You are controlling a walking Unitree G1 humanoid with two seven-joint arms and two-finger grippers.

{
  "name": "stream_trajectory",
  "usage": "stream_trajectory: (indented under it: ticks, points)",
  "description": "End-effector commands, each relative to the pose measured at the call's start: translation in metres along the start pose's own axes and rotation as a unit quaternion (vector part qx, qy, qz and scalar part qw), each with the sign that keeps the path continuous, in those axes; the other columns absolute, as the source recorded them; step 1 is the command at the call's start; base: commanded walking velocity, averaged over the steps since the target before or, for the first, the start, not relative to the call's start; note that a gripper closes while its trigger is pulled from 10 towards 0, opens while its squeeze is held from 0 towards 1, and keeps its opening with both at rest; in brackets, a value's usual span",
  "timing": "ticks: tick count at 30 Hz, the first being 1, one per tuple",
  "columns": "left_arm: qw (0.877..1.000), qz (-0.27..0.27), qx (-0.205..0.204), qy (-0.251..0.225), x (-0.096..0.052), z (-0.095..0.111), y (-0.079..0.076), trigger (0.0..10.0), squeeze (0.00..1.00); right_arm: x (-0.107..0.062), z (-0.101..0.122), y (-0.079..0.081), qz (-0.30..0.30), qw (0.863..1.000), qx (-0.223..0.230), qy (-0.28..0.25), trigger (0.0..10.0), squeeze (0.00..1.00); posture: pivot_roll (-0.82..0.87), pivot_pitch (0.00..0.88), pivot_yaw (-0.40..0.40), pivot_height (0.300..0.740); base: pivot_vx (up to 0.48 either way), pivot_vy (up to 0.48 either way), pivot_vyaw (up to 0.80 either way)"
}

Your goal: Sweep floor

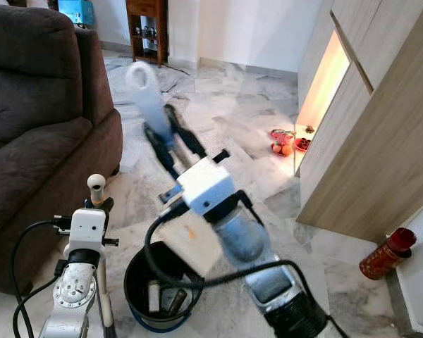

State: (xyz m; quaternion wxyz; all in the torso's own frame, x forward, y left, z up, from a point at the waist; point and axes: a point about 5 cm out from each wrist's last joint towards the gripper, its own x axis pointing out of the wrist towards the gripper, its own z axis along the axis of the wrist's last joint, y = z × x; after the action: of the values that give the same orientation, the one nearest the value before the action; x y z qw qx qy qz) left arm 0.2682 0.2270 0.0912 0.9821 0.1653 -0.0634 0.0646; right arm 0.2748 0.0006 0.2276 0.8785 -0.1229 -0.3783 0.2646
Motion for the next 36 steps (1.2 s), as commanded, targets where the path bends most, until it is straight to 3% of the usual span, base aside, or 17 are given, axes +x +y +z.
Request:
stream_trajectory:
  ticks: [1, 7, 10, 11, 12, 13, 14, 17, 25, 26, 36]
  points:
    - [0.999, -0.003, 0.011, -0.030, 0.005, 0.010, -0.001, 10.0, 0.00, 0.007, 0.003, -0.009, -0.013, 1.000, -0.025, -0.014, 10.0, 0.00, 0.20, 0.000, -0.074, 0.740, 0.000, 0.000, 0.00]
    - [0.999, -0.005, 0.012, -0.030, 0.004, 0.010, -0.001, 10.0, 0.00, -0.002, -0.029, -0.047, -0.098, 0.990, -0.080, 0.068, 10.0, 0.00, 0.20, 0.000, -0.074, 0.740, 0.000, 0.000, 0.00]
    - [1.000, -0.009, 0.011, -0.026, 0.002, 0.008, 0.000, 10.0, 0.00, -0.011, -0.044, -0.059, -0.120, 0.985, -0.073, 0.102, 10.0, 0.00, 0.19, 0.000, -0.073, 0.740, 0.000, 0.000, 0.00]
    - [1.000, -0.011, 0.010, -0.023, 0.000, 0.007, 0.000, 10.0, 0.00, -0.021, -0.055, -0.069, -0.136, 0.979, -0.078, 0.127, 10.0, 0.00, 0.19, 0.000, -0.073, 0.740, 0.000, 0.000, 0.00]
    - [1.000, -0.011, 0.010, -0.023, 0.000, 0.007, 0.000, 10.0, 0.00, -0.021, -0.055, -0.069, -0.136, 0.979, -0.078, 0.127, 10.0, 0.00, 0.19, 0.000, -0.073, 0.740, 0.000, 0.000, 0.00]
    - [1.000, -0.011, 0.007, -0.018, -0.003, 0.005, 0.001, 10.0, 0.00, -0.034, -0.069, -0.082, -0.160, 0.970, -0.081, 0.164, 10.0, 0.00, 0.19, 0.000, -0.073, 0.740, 0.000, 0.000, 0.00]
    - [1.000, -0.011, 0.007, -0.018, -0.003, 0.005, 0.001, 10.0, 0.00, -0.034, -0.069, -0.082, -0.160, 0.970, -0.081, 0.164, 10.0, 0.00, 0.19, 0.000, -0.073, 0.740, 0.000, 0.000, 0.00]
    - [1.000, -0.003, -0.006, -0.009, -0.005, 0.002, 0.004, 10.0, 0.00, -0.062, -0.093, -0.105, -0.211, 0.947, -0.063, 0.234, 10.0, 0.00, 0.19, 0.000, -0.073, 0.740, 0.000, 0.000, 0.00]
    - [1.000, -0.014, -0.024, -0.006, -0.004, 0.001, -0.001, 10.0, 0.00, -0.096, -0.114, -0.125, -0.268, 0.917, -0.039, 0.292, 10.0, 0.00, 0.18, 0.000, -0.075, 0.740, 0.000, 0.000, 0.00]
    - [1.000, -0.015, -0.026, -0.007, -0.004, 0.002, -0.003, 10.0, 0.00, -0.102, -0.118, -0.130, -0.287, 0.908, -0.026, 0.304, 10.0, 0.00, 0.18, 0.000, -0.076, 0.740, 0.000, 0.000, 0.00]
    - [0.999, -0.009, -0.030, -0.010, -0.005, 0.003, 0.001, 10.0, 0.00, -0.114, -0.127, -0.136, -0.313, 0.894, 0.006, 0.320, 10.0, 0.00, 0.18, 0.000, -0.073, 0.740, 0.000, 0.000, 0.00]
